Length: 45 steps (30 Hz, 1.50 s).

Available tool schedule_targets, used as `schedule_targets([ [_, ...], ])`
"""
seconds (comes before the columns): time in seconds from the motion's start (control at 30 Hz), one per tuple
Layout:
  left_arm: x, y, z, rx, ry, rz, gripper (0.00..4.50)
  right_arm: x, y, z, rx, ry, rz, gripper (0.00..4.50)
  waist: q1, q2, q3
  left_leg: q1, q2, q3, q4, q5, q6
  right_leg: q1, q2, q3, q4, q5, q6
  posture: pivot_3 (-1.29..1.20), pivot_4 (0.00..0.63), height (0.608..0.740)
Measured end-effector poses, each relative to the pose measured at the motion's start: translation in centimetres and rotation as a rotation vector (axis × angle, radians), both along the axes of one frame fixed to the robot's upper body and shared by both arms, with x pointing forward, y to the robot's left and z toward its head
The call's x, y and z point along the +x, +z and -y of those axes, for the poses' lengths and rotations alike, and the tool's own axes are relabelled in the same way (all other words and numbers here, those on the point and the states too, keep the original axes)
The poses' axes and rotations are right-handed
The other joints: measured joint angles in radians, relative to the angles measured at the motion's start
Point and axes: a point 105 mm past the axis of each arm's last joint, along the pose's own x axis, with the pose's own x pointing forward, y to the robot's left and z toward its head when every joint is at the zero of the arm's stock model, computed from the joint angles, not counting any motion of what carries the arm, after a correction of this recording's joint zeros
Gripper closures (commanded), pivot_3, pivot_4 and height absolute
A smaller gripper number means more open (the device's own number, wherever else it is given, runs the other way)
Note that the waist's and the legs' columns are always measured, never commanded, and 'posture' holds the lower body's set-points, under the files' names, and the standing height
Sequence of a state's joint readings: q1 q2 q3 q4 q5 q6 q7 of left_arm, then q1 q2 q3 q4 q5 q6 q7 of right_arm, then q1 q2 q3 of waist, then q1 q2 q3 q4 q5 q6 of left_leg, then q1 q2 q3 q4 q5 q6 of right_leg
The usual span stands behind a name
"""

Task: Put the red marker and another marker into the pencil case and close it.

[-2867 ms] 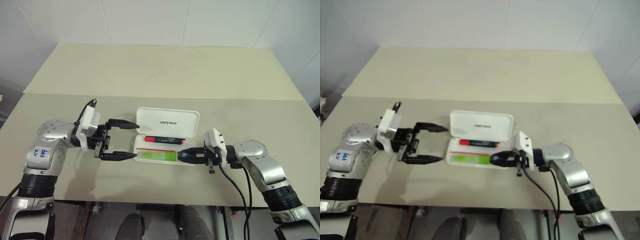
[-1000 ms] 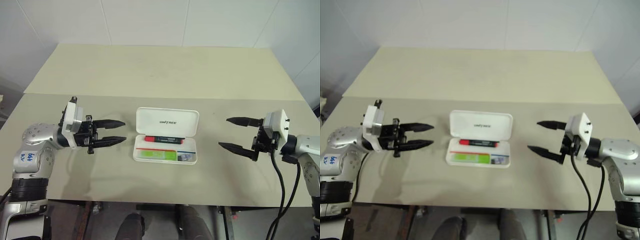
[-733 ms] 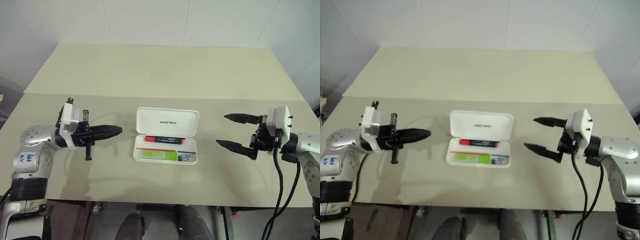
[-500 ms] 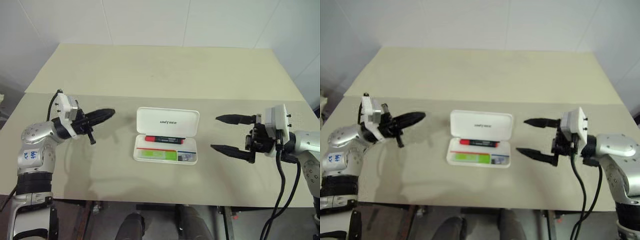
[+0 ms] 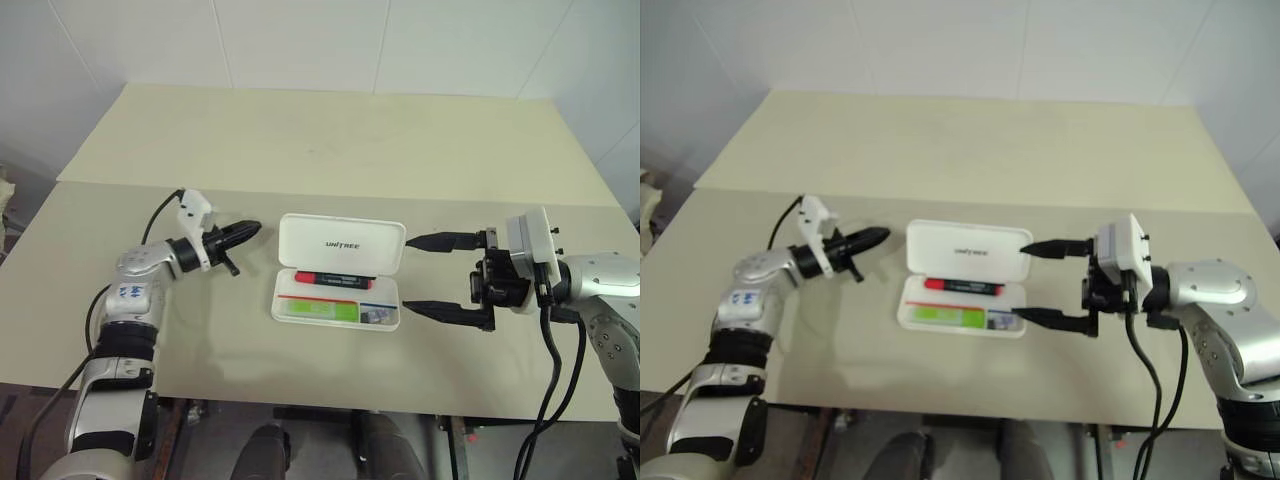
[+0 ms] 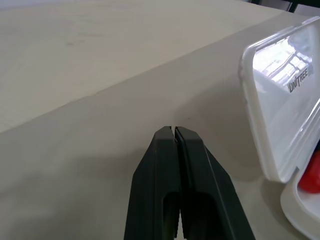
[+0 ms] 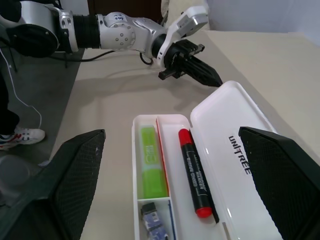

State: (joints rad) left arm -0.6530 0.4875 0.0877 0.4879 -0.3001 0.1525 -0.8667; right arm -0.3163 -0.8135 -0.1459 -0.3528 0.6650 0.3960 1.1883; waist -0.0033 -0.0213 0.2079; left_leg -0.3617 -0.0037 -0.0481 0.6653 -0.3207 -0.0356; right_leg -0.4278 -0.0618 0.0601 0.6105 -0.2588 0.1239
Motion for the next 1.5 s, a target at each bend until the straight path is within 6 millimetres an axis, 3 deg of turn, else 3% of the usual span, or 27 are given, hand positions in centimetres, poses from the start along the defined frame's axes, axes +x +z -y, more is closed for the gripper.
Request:
schedule_targets([
  [0.37,0.0,0.2,2.3,-0.008,-0.078,0.002,4.49,0.2,-1.0,-0.2,-0.003,-0.006,0.005,0.00,0.001,0.000,0.000,0.000,0.000,0.000,0.000,0.000,0.000,0.000,0.000,0.000,0.000,0.000,0.000,0.00,0.150,0.740],
  [0.63,-2.2,1.4,3.7,-0.005,-0.285,0.081,4.49,0.4,-1.6,-0.2,0.006,-0.024,-0.010,0.00,0.002,0.000,0.000,0.000,0.000,0.000,0.000,0.000,0.000,0.000,0.000,0.000,0.000,0.000,0.000,0.00,0.150,0.740],
  [0.93,-4.8,1.5,3.9,0.105,-0.498,0.158,4.49,0.7,-1.3,0.1,0.049,-0.065,-0.023,0.00,0.002,0.000,0.000,0.000,0.000,0.000,0.001,0.000,0.000,0.000,0.000,0.000,0.000,0.000,0.000,0.00,0.150,0.740],
  [1.17,-6.4,1.0,4.3,0.213,-0.659,0.183,4.49,0.9,-0.4,2.4,0.042,-0.144,-0.038,0.00,0.002,0.000,0.000,-0.001,0.000,0.000,0.000,0.000,0.000,0.000,0.000,0.000,-0.001,0.000,0.000,0.00,0.150,0.740],
  [1.5,-8.4,-0.9,6.6,0.307,-0.810,0.120,4.49,0.6,-0.8,3.1,0.022,-0.173,-0.055,0.00,-0.002,0.000,0.000,-0.001,0.000,0.000,0.001,0.000,0.000,0.000,0.000,0.001,0.000,0.000,0.000,0.00,0.150,0.740],
])
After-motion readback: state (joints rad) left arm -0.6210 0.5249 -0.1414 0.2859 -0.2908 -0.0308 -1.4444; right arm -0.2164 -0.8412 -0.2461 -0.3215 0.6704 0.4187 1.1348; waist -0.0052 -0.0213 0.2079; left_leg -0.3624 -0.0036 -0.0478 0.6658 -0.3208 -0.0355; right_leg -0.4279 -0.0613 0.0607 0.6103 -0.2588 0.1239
